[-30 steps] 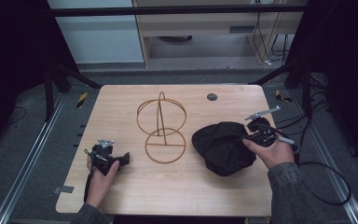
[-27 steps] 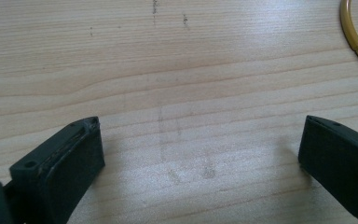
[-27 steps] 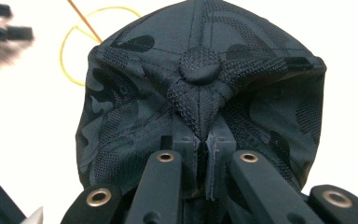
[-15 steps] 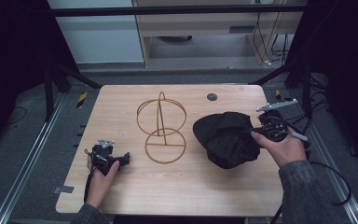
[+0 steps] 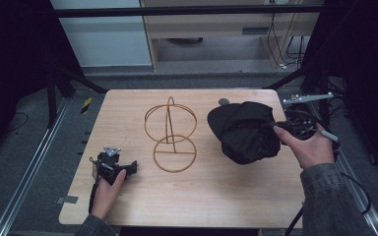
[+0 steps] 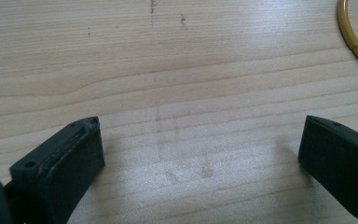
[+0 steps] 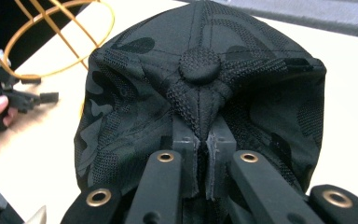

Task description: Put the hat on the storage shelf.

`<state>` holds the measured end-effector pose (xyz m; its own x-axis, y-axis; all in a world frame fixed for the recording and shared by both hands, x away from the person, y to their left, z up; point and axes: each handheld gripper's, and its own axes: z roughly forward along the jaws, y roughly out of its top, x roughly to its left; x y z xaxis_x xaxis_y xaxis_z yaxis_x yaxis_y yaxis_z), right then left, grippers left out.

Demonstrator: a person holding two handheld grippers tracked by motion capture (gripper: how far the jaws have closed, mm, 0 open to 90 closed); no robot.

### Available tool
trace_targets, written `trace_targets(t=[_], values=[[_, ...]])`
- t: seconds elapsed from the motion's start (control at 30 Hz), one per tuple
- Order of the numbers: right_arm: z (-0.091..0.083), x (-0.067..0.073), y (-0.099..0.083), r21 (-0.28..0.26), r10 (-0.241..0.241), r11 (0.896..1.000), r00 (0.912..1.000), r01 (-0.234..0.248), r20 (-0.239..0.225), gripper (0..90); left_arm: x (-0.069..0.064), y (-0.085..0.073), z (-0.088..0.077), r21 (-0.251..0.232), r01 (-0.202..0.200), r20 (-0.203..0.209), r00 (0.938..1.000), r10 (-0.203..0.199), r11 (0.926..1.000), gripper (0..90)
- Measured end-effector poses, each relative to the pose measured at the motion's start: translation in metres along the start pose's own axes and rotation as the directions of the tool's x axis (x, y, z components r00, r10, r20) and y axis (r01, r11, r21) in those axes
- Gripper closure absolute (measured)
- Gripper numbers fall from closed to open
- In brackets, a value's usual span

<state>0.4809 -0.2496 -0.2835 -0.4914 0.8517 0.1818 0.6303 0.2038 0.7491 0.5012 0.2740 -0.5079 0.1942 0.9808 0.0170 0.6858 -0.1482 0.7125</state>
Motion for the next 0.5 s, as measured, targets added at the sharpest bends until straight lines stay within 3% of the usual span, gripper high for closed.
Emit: trace_targets(t=[0.5], values=[[-0.011,0.014,0.02,-0.092,0.008,0.996,0.9996,-0.01,-0.025,85.3,0.0,0.0,0.0,-0.002,0.003,0.0,1.0,-0.003,1.0,0.0]])
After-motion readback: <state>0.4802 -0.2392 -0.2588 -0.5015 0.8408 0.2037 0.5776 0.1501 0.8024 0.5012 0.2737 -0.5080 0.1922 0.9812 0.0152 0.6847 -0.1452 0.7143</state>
